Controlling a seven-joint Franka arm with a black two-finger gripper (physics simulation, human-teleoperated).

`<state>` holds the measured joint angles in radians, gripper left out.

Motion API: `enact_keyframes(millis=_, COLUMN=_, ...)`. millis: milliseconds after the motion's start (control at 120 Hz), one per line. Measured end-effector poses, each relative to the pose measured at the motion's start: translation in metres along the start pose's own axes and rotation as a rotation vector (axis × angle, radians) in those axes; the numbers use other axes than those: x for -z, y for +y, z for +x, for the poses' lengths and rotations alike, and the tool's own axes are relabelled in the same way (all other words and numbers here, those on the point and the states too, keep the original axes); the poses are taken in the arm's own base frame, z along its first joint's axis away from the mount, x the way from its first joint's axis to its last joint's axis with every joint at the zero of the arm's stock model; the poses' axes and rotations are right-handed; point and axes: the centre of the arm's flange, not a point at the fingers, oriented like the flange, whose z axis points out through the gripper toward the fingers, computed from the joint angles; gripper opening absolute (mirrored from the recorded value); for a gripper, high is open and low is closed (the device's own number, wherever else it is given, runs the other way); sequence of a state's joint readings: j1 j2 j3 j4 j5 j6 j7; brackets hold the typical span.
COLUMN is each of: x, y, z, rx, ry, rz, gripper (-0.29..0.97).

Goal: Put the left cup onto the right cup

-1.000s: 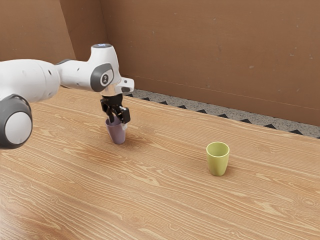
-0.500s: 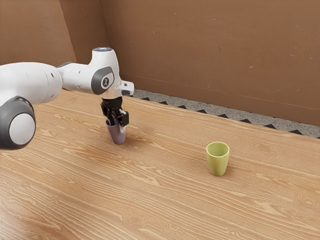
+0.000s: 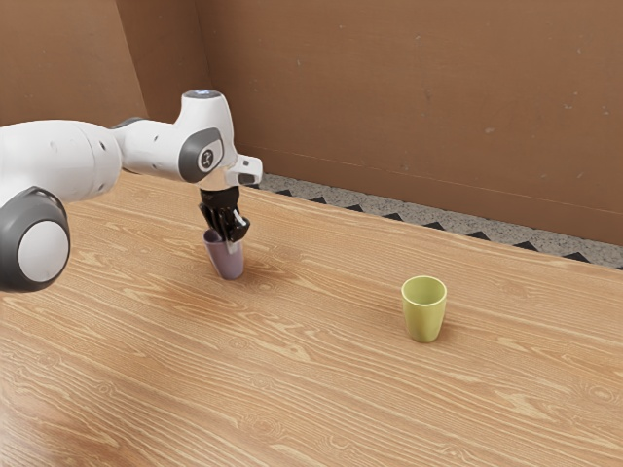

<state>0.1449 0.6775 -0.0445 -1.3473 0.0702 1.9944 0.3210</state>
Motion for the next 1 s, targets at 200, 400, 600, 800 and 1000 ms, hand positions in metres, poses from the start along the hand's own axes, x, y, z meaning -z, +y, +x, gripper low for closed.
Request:
enact_keyframes(millis=200, x=0.003, y=0.003, z=0.001, rx=-0.002, ry=0.002, rz=0.005, gripper=-0.08)
enact_keyframes(millis=400, x=0.021, y=0.015, z=0.009, rx=-0.023, ry=0.014, rz=0.026, gripper=-0.10)
enact_keyframes(millis=600, x=0.042, y=0.037, z=0.018, rx=-0.054, ry=0.014, rz=0.033, gripper=-0.10)
enact_keyframes(millis=800, x=0.060, y=0.073, z=0.026, rx=-0.108, ry=0.012, rz=0.037, gripper=-0.10)
enact_keyframes(millis=1000, x=0.085, y=0.106, z=0.037, rx=-0.154, ry=0.017, rz=0.041, gripper=-0.11)
